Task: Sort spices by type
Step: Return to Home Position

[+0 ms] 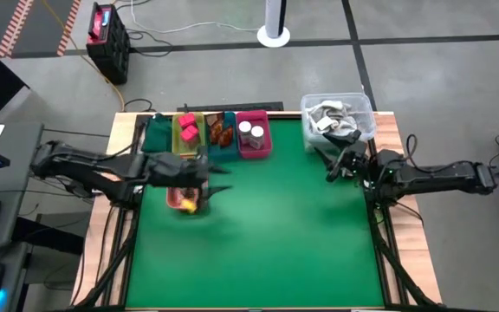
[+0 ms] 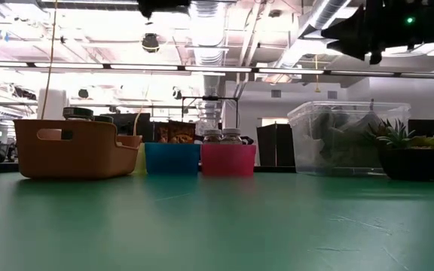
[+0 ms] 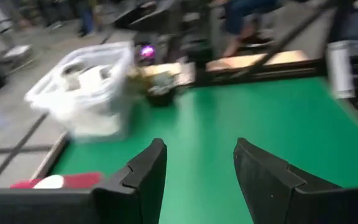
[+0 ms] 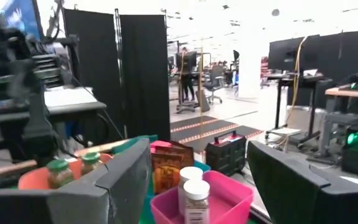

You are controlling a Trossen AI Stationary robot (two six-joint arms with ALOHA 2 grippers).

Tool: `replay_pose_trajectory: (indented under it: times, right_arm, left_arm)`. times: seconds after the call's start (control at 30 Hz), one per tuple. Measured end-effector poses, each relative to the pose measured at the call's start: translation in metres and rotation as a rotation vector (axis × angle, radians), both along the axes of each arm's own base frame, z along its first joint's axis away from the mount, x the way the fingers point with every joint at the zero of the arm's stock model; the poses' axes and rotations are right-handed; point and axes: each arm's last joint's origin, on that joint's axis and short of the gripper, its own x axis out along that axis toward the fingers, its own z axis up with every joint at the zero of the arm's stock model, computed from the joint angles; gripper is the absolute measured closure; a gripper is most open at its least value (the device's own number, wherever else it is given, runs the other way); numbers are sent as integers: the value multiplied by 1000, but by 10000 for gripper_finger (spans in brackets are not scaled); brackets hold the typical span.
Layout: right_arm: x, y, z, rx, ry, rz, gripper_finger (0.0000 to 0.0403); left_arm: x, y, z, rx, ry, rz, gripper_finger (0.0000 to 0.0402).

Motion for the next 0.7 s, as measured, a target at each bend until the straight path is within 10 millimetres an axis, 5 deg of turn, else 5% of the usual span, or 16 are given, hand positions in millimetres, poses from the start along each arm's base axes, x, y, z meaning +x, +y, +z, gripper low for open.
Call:
replay_pose_trajectory:
  times: [0.23, 0.5, 0.7]
  right_arm:
    - [0, 0, -1, 128, -78, 27, 111]
    - [6, 5, -19, 400, -23, 183, 111]
    - [4, 12, -16, 428, -15, 448, 111]
  left_arm:
    - [-42, -38, -10, 14, -90, -99, 226]
    - [-73, -40, -60, -62, -42, -46, 226]
    - [-97, -44, -71, -91, -65, -34, 226]
